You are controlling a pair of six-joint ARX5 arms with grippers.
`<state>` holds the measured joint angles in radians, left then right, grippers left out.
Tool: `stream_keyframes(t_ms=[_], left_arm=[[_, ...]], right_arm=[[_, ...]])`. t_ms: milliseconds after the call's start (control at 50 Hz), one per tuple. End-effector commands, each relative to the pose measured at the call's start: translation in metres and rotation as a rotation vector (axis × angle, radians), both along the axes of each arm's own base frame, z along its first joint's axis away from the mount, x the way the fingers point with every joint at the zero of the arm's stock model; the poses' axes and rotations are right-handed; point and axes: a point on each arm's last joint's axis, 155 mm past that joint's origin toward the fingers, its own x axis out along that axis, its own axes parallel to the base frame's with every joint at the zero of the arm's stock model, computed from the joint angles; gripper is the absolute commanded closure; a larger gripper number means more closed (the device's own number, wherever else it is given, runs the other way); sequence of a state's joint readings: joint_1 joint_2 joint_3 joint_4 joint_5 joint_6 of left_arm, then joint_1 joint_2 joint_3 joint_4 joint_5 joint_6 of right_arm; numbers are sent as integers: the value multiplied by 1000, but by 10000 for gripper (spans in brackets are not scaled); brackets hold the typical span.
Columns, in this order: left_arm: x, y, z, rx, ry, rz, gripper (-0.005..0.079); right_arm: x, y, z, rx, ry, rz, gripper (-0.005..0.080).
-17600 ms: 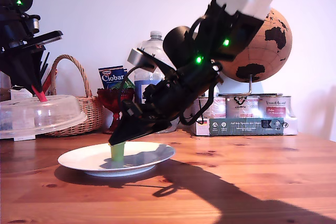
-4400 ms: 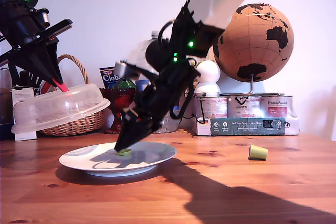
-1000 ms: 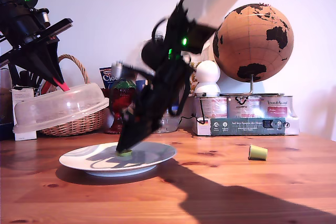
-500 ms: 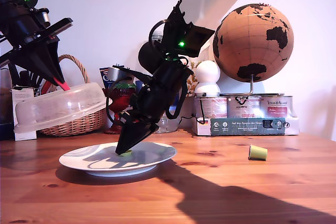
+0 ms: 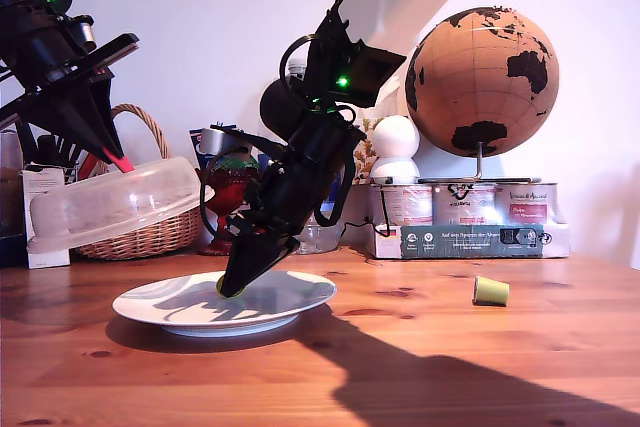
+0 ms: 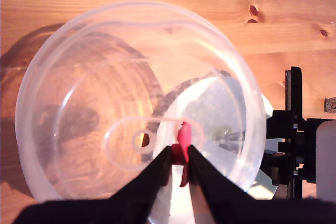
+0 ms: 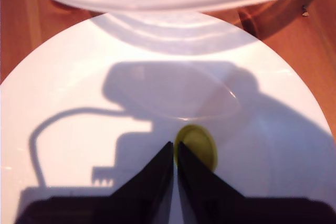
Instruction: Lift the plastic dome with your left arm while removing the green coffee capsule from the plate using your right arm.
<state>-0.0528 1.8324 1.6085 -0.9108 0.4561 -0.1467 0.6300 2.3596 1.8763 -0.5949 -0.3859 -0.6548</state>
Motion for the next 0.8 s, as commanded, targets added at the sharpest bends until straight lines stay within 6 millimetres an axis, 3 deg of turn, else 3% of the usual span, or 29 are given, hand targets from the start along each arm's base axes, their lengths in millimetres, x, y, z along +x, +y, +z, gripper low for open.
stream_keyframes(t_ms=[0, 260, 780], left_arm=[[4, -3, 16, -6, -52, -14, 764], [5, -3, 17, -7, -55, -13, 764], [4, -3, 17, -11, -54, -16, 764]], right_arm=[[-5, -2, -13, -21, 22, -2, 765], [4, 1, 18, 11, -34, -8, 765], [11, -5, 46, 8, -91, -33, 765]])
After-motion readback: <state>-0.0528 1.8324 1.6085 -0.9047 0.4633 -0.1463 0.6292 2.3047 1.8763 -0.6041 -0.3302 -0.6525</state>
